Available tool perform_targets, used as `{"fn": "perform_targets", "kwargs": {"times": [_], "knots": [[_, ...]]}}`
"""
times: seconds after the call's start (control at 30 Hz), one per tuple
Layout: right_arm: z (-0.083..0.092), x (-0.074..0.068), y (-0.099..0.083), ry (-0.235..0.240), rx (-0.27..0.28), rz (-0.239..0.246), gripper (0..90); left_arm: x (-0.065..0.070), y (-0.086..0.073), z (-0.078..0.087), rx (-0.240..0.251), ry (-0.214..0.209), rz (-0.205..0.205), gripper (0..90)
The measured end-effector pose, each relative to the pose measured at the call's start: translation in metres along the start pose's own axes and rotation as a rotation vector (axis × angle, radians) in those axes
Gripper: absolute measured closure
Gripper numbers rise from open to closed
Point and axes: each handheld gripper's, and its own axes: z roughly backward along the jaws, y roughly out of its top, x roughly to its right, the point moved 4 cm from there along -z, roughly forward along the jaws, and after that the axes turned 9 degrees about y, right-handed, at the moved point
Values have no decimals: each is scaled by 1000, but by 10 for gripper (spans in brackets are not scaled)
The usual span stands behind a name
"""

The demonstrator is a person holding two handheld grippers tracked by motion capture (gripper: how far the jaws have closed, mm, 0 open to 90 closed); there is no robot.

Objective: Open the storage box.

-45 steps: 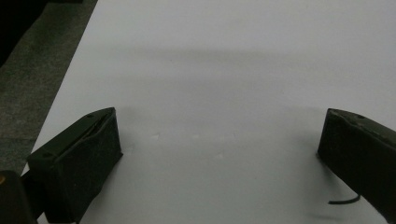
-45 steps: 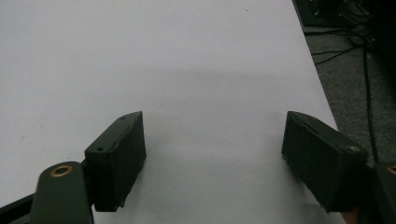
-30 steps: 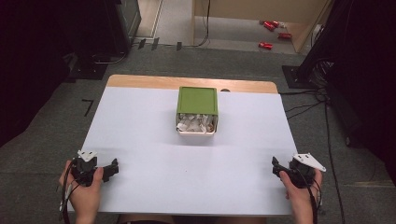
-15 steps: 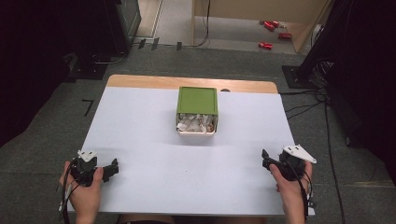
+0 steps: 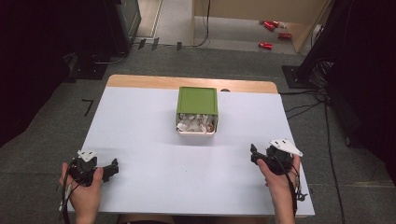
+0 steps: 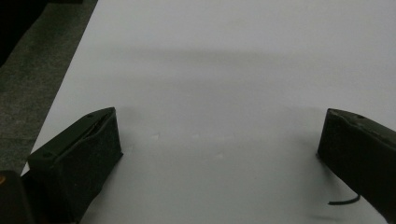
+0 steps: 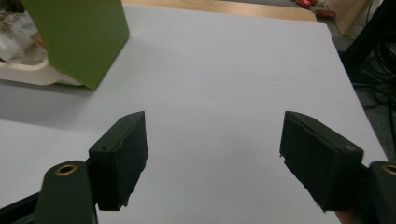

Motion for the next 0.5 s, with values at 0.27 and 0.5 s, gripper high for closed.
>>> {"fn": "perform_targets", "kwargs": {"times": [0.27, 0.5], "knots": [[-11, -22, 9, 43, 11, 17, 239, 0, 0, 0, -1, 0, -1, 0], [-16, -35, 16, 52, 19, 10, 277, 0, 0, 0, -1, 0, -1, 0]]}}
